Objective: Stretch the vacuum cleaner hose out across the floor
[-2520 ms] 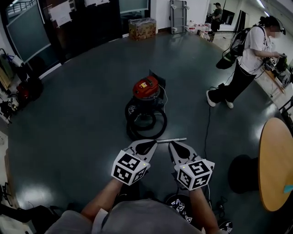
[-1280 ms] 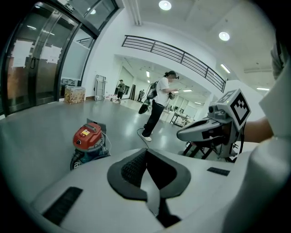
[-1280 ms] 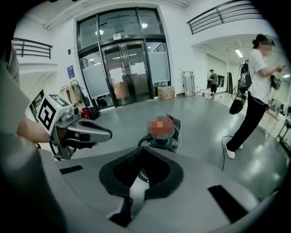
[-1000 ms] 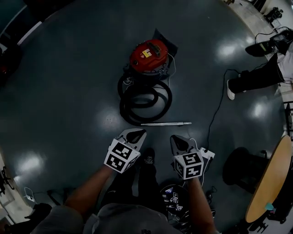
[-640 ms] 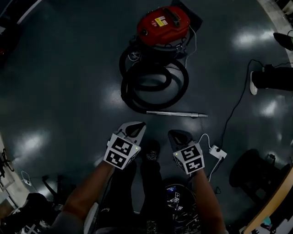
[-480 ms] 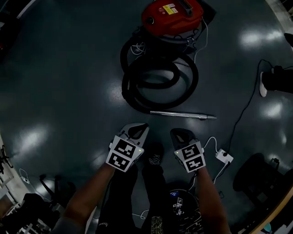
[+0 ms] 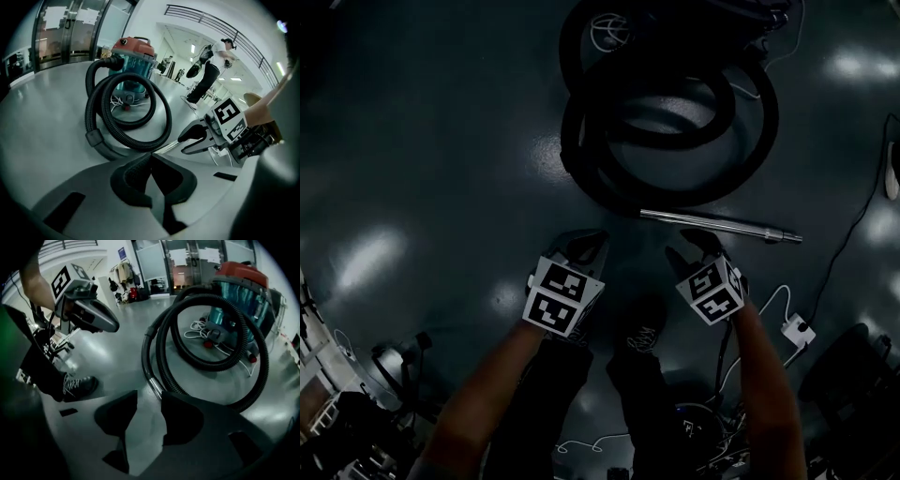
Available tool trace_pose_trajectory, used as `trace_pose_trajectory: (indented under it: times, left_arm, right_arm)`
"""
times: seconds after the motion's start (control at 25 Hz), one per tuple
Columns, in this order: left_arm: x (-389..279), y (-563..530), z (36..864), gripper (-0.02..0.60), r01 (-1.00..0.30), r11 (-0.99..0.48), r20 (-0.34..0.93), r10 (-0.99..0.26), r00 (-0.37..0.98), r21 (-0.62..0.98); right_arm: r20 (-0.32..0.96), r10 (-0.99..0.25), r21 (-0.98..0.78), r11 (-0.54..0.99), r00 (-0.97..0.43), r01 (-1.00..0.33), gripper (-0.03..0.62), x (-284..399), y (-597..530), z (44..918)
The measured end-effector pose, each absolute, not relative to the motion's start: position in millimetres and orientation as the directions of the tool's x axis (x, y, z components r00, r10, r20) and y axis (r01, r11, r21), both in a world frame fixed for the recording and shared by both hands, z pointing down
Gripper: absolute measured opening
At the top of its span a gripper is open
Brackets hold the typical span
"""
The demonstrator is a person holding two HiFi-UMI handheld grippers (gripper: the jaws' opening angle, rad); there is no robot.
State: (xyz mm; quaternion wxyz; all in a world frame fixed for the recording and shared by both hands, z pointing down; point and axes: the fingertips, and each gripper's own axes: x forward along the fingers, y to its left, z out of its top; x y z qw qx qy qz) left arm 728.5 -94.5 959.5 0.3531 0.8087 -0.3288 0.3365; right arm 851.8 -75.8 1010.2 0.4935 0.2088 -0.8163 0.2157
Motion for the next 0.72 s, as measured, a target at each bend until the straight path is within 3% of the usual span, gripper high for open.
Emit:
trace_pose_trajectory:
  times: [0.16, 0.28, 0.72]
  left_arm:
    - [715.0, -88.2, 1001.6, 0.009, -0.793, -0.482, 0.795, -0.276, 0.54, 0.371]
    - [712.5, -84.2, 1026.1, 0.009, -0.798, -0.463, 0.804, -0.256, 0.537, 0.386]
    - [703.5, -79.6, 1055.9, 0.009, -0.813, -0.354, 0.81, -0.206, 0.55, 0.462]
  right_arm:
    - [0.934, -0.092, -0.091, 0.873, -0.345, -0.479, 0.144, 862.0, -79.8, 1067.7]
    - [0.955, -0.05, -0.082, 0.903, -0.291, -0.422, 0.219, 870.0, -81.3, 1099.4]
    - [0.991, 0.01, -0.026, 0.992, -0.131, -0.127, 0.213, 872.2, -87.0, 1153.9]
